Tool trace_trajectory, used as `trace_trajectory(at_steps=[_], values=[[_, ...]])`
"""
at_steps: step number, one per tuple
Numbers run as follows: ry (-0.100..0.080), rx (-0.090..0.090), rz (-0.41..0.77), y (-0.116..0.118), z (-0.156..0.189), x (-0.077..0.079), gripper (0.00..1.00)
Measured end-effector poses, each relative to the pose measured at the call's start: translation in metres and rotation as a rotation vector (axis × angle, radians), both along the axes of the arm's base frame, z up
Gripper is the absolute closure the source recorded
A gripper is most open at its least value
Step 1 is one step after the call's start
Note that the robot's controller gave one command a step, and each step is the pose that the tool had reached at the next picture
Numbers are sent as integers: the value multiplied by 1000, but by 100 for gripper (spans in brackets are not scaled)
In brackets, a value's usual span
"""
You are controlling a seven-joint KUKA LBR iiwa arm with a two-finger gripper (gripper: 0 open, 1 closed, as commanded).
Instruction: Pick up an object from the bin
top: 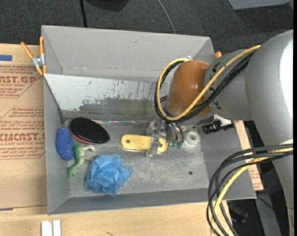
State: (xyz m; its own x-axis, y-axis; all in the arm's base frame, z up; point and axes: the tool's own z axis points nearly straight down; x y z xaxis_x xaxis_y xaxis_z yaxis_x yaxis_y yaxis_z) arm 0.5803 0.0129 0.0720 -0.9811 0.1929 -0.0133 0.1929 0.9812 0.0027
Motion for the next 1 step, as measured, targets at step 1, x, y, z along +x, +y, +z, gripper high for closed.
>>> trace_trajectory(at_steps=[1], values=[[0,0,0,0,0,0,100]])
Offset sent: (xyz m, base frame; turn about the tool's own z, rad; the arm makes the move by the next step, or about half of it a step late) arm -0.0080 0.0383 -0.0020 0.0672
